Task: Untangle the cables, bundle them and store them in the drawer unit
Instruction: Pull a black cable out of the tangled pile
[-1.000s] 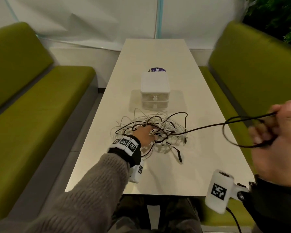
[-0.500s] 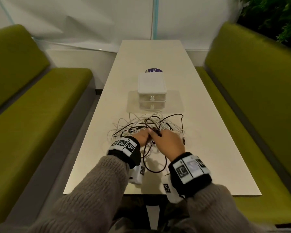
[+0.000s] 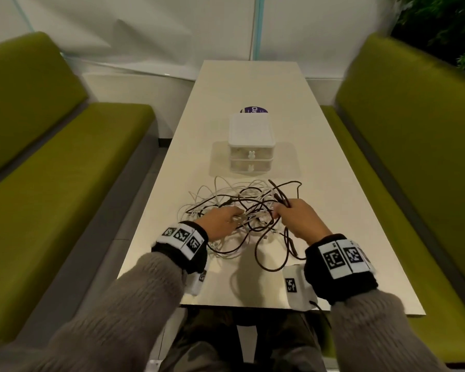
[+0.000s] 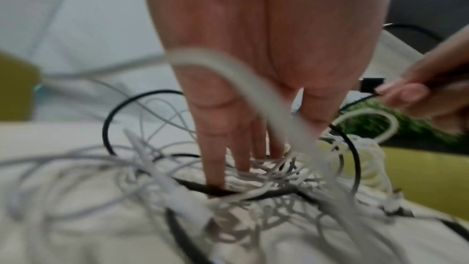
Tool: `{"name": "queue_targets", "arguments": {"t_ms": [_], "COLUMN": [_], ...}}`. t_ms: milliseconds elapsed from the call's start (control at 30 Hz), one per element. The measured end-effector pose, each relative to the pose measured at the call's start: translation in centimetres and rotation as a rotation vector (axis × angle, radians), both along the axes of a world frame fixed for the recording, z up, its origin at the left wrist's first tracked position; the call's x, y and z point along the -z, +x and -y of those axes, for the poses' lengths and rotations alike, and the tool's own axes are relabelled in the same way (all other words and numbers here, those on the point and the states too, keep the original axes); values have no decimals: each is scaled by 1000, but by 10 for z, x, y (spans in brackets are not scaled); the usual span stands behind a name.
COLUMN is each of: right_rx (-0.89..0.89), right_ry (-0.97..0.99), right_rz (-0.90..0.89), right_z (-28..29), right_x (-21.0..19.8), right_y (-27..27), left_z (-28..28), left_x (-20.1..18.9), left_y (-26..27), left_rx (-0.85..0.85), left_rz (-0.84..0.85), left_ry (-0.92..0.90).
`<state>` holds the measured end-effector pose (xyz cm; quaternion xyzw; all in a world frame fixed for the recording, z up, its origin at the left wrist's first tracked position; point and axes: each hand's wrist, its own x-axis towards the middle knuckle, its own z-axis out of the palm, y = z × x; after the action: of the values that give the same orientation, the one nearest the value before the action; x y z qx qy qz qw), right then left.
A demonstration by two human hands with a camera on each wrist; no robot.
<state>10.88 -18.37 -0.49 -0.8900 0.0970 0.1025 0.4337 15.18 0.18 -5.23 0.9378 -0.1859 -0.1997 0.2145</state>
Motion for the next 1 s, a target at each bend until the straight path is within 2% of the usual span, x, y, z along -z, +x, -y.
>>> {"name": "queue_targets", "arguments": {"t_ms": [133, 167, 200, 333, 400, 467, 667, 833, 933, 1000], "right_rx": [31, 36, 35, 6, 17, 44, 129, 201, 227, 194], "right_ry": [10, 19, 26, 27, 35, 84, 377, 583, 618, 558], "right_rz": [1, -1, 1, 58, 110, 162, 309, 526, 676, 665], "right_z": [7, 6, 4, -1, -2, -2, -5, 13, 39, 52], "right_x": [4, 5, 6, 5, 3, 1, -14, -63, -97, -104], "right_y": [-1, -1, -1, -3, -5, -5, -6, -15, -22, -26], "left_z": [0, 4, 9, 24, 28, 32, 37, 36, 39, 40], "left_x": [-5, -5, -3, 8, 11, 15, 29, 27, 25, 16], "left_y": [-22, -24, -25, -27, -27, -25, -14, -2, -2, 0], "left_rx": [-19, 10, 46, 144, 131, 84, -13, -21, -22, -48], "left_rz": [579, 654, 660, 318, 139, 38, -50, -118, -130, -165], "left_ry": [-143, -169, -131, 214, 213, 197, 205, 300, 331, 268]}}
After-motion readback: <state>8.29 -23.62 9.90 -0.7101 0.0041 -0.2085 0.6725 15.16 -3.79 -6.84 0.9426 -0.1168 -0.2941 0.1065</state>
